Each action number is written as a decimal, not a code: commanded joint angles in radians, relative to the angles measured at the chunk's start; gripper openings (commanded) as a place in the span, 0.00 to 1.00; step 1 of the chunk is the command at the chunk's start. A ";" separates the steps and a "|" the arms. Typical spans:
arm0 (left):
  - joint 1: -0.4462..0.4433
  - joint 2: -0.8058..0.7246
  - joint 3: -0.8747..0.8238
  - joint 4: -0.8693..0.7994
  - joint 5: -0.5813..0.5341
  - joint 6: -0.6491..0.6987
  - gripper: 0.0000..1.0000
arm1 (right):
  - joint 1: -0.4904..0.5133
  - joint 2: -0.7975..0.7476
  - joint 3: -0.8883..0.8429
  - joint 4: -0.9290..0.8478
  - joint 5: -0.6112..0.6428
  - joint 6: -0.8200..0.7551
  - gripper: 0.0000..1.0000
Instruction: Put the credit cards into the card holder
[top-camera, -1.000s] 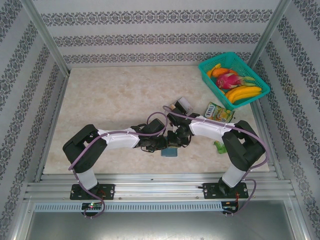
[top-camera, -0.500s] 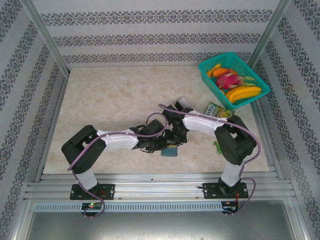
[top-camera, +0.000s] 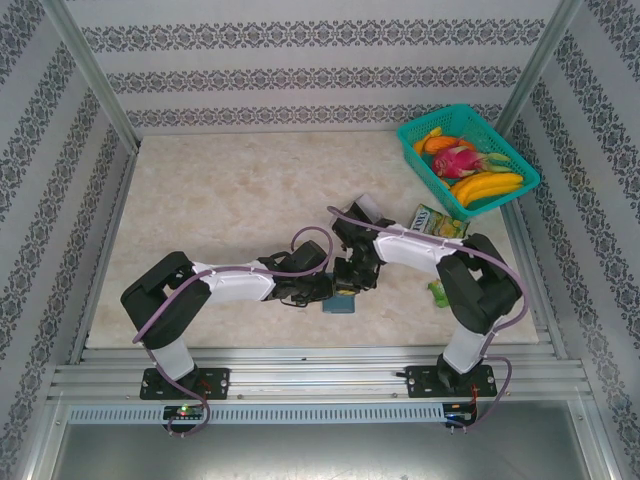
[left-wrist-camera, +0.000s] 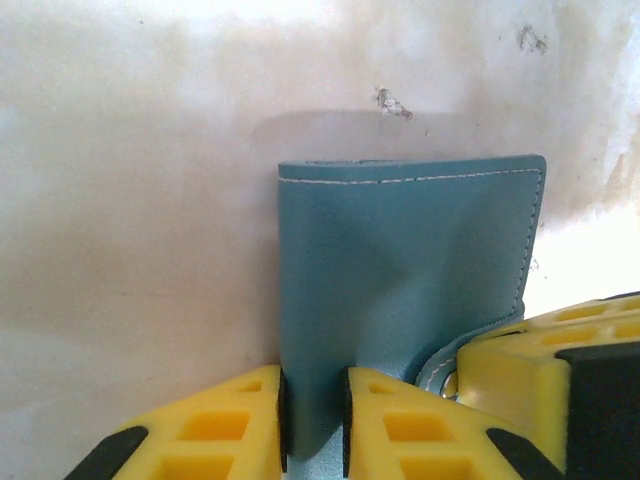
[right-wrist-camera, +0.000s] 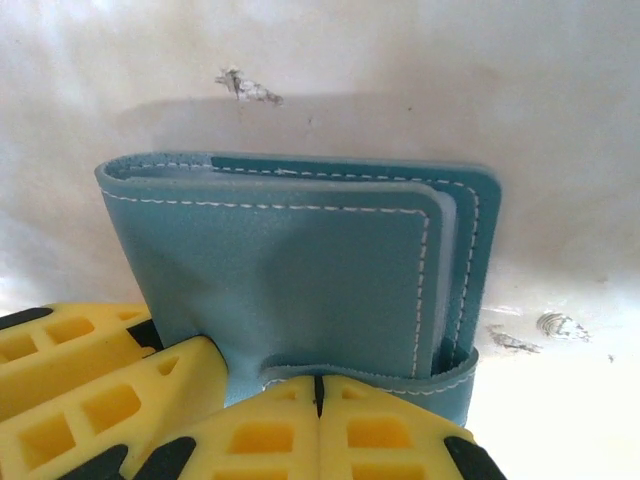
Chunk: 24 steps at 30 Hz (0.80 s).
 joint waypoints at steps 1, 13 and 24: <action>-0.035 0.027 -0.032 -0.018 0.008 -0.006 0.22 | -0.042 0.070 -0.132 0.185 0.196 0.074 0.02; -0.035 0.039 -0.033 -0.004 0.012 -0.014 0.21 | 0.046 0.055 -0.107 0.112 0.381 0.176 0.05; -0.035 0.031 -0.050 0.012 0.011 -0.019 0.21 | 0.039 0.214 -0.043 0.074 0.327 0.109 0.03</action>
